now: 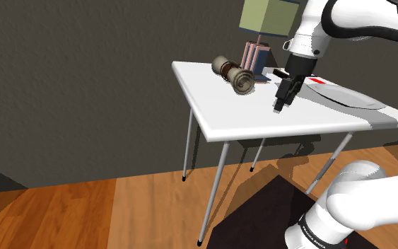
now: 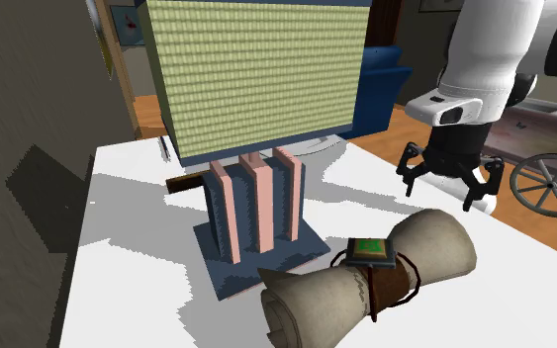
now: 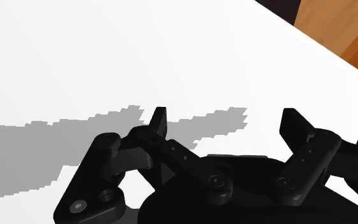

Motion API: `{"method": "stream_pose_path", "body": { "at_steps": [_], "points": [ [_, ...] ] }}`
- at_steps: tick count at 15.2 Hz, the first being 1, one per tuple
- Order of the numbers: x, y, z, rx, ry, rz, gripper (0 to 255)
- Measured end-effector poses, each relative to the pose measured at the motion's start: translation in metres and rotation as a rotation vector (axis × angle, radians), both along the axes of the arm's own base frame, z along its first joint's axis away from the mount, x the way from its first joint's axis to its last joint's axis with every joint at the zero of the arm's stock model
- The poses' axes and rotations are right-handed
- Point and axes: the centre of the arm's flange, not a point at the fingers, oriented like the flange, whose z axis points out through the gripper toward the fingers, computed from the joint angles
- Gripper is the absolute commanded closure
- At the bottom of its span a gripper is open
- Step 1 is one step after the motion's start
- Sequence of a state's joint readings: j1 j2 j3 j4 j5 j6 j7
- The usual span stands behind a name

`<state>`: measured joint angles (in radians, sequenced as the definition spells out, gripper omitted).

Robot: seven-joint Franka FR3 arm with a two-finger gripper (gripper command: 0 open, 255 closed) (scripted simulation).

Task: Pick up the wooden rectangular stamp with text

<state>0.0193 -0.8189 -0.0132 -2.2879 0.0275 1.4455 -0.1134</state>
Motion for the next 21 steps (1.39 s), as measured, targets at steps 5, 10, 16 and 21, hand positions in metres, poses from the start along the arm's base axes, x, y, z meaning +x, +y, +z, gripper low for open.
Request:
{"method": "stream_pose_path", "body": {
  "at_steps": [5, 10, 16, 21],
  "points": [
    [0.024, -0.033, 0.003, -0.003, -0.005, -0.047, 0],
    [0.062, -0.083, 0.007, -0.009, -0.013, -0.124, 0],
    [0.102, -0.148, 0.009, -0.017, -0.024, -0.217, 0],
    [0.131, -0.205, 0.019, -0.023, -0.037, -0.296, 0]
  ]
}}
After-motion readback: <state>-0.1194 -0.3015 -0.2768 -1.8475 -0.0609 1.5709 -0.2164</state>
